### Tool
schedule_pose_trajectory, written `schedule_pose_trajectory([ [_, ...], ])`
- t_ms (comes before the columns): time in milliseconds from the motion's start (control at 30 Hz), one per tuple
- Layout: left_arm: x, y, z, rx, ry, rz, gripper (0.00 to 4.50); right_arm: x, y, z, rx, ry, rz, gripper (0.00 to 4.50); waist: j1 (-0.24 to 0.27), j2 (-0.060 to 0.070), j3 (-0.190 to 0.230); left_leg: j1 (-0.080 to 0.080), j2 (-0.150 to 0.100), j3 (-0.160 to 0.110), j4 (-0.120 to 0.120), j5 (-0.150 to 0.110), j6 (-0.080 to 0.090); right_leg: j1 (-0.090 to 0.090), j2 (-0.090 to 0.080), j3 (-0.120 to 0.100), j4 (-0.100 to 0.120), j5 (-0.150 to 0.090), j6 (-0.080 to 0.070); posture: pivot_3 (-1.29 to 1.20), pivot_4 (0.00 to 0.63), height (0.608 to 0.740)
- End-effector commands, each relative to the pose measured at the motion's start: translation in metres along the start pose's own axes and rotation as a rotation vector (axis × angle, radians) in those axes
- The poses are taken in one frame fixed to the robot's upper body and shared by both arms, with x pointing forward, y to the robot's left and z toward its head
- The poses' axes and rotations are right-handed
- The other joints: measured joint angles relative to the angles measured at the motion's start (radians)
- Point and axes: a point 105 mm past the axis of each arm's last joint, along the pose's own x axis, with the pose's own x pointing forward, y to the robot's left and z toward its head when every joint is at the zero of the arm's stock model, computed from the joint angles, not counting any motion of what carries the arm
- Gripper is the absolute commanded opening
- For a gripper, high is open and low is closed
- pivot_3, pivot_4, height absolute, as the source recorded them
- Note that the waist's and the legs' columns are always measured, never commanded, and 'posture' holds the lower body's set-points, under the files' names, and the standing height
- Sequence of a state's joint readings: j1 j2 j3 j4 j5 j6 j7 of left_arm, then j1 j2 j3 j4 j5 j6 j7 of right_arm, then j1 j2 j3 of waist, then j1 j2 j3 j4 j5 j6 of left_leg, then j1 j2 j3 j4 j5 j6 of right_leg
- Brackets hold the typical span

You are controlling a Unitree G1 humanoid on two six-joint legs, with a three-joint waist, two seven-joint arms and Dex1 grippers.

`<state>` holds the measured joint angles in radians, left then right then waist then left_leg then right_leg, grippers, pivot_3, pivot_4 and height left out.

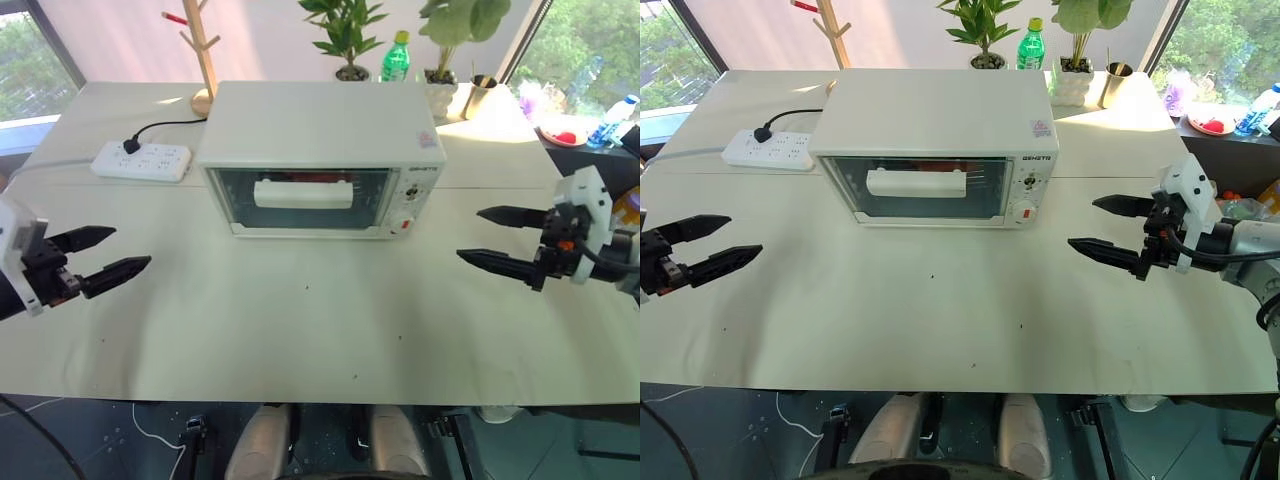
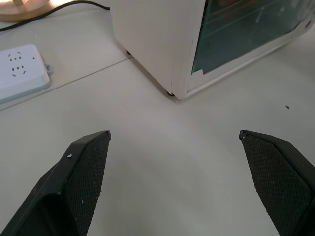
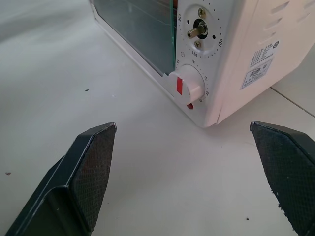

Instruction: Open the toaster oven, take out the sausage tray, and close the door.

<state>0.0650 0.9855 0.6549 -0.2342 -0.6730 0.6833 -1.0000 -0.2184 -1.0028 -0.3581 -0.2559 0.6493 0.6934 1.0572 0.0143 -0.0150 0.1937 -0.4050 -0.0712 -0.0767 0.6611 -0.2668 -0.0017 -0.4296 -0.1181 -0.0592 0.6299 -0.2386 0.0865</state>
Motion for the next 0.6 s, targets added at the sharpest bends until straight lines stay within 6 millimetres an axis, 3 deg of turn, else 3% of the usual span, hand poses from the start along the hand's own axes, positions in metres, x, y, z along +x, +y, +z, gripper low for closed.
schedule_pose_trajectory([
  [33,-0.006,0.008,0.007,0.077,0.003,0.043,4.44,-0.004,0.002,0.009,-0.045,-0.013,-0.014,4.46,0.0,0.0,0.0,0.0,0.0,0.0,0.0,0.0,0.0,0.0,0.0,0.0,0.0,0.0,0.0,0.0,0.15,0.717],
  [300,-0.002,0.016,0.001,0.06,-0.014,0.096,4.44,-0.001,-0.007,0.001,-0.051,-0.003,-0.105,4.46,0.0,0.0,0.0,0.0,0.0,0.0,0.0,0.0,0.0,0.0,0.0,0.0,0.0,0.0,0.0,0.0,0.15,0.717],
  [600,0.011,0.005,0.024,0.036,-0.111,0.01,4.44,0.001,-0.006,0.013,-0.018,-0.054,-0.081,4.46,0.0,0.0,0.0,0.0,0.0,0.0,0.002,0.0,0.0,0.001,0.0,0.0,0.0,0.001,0.001,0.0,0.15,0.717],
])
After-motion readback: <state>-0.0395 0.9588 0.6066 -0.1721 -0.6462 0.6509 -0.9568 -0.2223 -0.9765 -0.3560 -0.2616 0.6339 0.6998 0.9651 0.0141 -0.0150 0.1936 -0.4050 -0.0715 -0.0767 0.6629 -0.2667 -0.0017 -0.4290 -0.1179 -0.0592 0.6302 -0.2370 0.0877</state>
